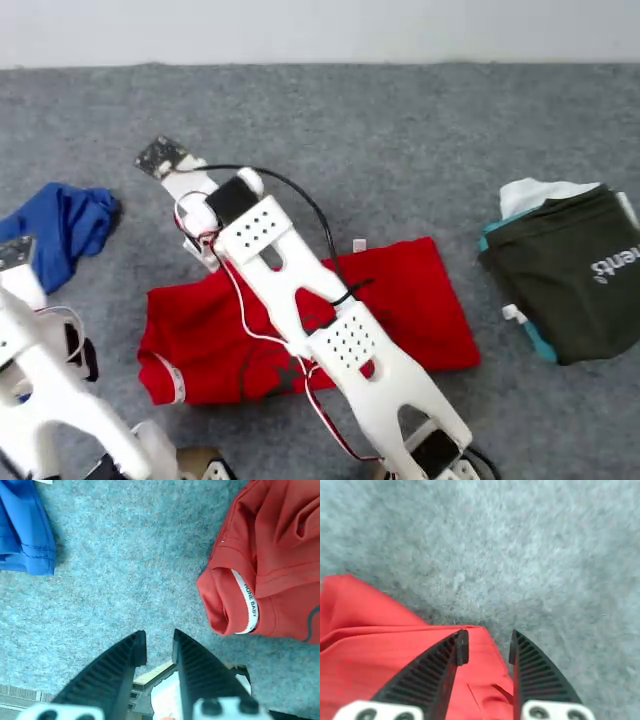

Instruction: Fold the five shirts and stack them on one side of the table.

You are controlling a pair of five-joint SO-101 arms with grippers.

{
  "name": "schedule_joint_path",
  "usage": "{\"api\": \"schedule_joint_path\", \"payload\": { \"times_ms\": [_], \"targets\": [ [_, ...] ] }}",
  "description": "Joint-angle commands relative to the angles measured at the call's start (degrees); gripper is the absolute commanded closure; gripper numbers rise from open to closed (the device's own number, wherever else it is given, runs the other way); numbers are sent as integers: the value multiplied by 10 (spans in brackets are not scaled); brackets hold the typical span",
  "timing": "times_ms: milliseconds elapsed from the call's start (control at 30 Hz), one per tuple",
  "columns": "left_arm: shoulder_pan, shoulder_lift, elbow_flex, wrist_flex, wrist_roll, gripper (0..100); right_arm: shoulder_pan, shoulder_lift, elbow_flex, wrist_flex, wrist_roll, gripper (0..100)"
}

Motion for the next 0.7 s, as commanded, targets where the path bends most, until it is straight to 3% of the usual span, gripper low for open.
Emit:
{"api": "schedule_joint_path", "payload": {
  "times_ms": [0,533,667],
  "targets": [
    [-2,0,1,-4,4,899,-5,7,-30,23,-8,855],
    [-1,0,1,-4,4,899,-1,14,41,12,-4,857],
    [-1,0,1,-4,4,899,-1,14,58,2,-4,979]
  ]
}}
